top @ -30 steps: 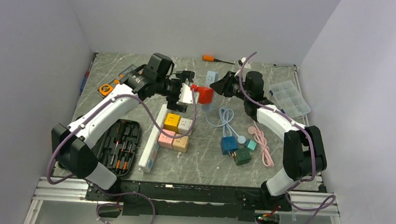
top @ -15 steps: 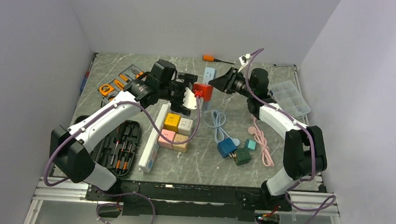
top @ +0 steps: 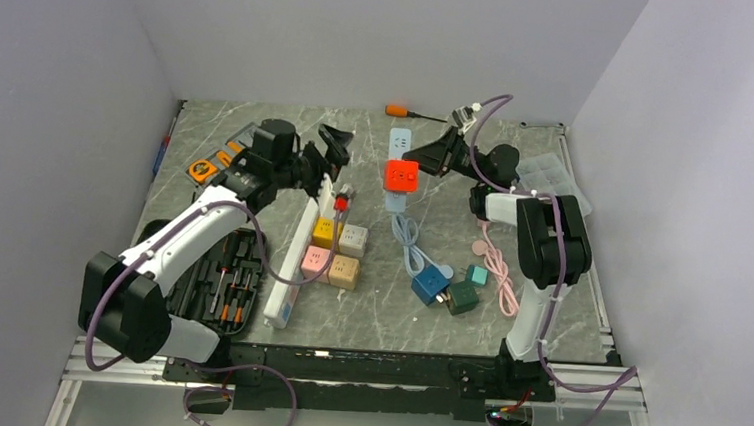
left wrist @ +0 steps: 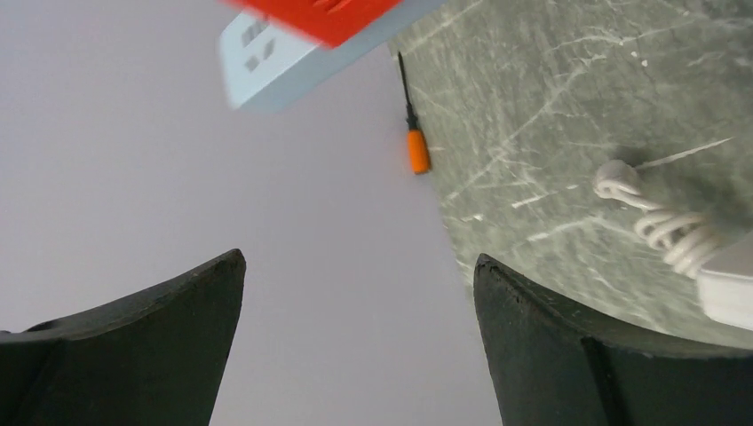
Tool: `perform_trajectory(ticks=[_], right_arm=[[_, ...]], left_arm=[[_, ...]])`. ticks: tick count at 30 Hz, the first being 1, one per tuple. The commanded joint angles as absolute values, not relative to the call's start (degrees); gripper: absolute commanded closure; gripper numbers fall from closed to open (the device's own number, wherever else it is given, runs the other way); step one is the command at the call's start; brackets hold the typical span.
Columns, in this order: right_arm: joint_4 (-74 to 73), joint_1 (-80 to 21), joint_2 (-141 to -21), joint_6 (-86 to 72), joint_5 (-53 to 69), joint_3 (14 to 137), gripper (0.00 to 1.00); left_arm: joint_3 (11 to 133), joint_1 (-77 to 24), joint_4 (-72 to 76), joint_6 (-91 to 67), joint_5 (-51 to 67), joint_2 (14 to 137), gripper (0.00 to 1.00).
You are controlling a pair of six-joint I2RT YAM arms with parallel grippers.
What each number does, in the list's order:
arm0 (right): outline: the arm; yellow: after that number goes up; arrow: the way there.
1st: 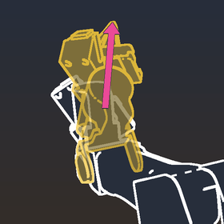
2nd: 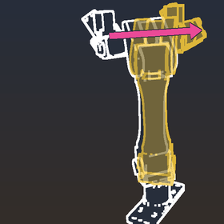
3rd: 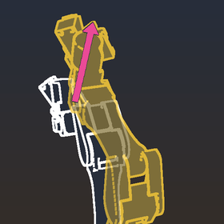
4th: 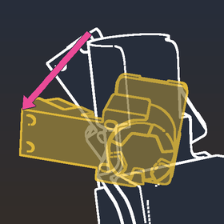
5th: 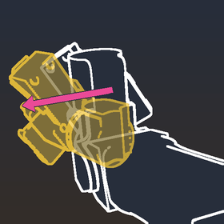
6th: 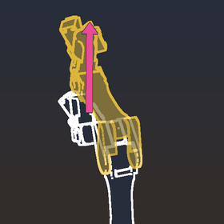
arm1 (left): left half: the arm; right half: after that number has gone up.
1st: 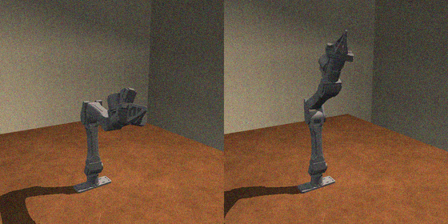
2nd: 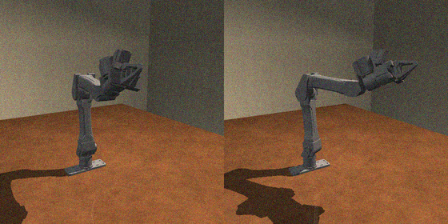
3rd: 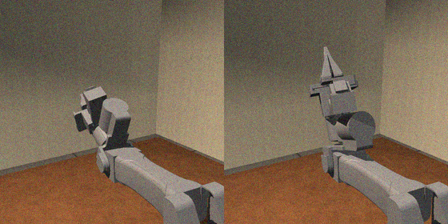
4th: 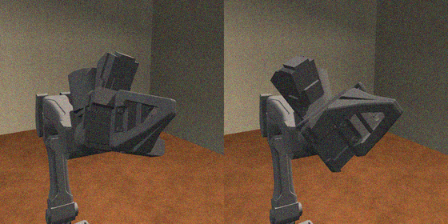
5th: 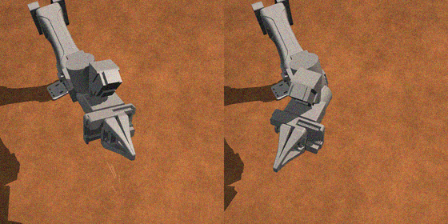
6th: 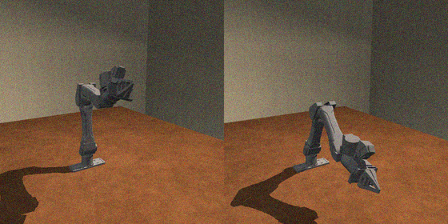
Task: Pull the plug off the socket
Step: Remove the plug from the socket.
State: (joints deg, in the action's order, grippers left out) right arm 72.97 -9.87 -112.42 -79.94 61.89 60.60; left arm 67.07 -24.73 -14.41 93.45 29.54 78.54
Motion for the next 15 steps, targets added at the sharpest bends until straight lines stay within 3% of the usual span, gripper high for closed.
perform_trajectory(ticks=[1, 10, 15], right_arm=[[87.37, -11.61, -111.53, -92.13, 66.05, 66.72, 1.0], [83.55, -13.94, -112.7, -92.76, 66.68, 68.88, 1.0], [86.18, -15.21, -114.6, -96.83, 66.64, 71.56, 1.0]], left_arm=[[61.62, -25.08, 3.8, 113.72, 38.61, 77.2, 0.01], [52.67, -26.98, 42.08, 112.73, 45.18, 82.18, 0.01], [53.62, -26.94, 37.84, 117.31, 45.79, 82.4, 0.01]])
